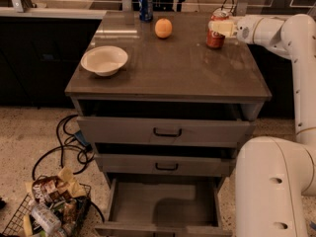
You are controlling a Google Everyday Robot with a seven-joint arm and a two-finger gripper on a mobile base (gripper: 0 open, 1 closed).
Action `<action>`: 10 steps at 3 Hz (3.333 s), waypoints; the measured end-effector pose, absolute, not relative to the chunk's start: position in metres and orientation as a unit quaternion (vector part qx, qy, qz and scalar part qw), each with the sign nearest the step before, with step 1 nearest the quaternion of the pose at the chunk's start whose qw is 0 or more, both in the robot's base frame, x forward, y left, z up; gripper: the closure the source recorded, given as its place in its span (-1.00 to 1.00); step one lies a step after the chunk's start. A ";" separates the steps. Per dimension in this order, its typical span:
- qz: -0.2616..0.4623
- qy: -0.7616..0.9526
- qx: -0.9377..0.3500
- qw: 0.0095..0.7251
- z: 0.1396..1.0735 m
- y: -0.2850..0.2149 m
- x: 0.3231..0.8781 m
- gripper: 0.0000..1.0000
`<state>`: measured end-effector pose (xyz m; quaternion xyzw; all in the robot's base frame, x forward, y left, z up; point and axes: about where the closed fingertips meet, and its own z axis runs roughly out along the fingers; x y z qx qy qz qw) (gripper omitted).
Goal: Place coke can into paper bowl
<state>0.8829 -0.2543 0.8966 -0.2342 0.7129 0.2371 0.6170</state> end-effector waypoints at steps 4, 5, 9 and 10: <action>0.242 0.713 -0.237 0.614 0.892 -0.245 0.886 1.00; 0.238 0.712 -0.243 0.615 0.898 -0.243 0.885 1.00; 0.216 0.692 -0.283 0.628 1.004 -0.220 0.814 1.00; 0.233 0.681 -0.302 0.625 1.017 -0.180 0.784 1.00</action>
Offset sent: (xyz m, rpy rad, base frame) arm 0.0011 0.0030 -0.0015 0.0006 0.0021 0.0035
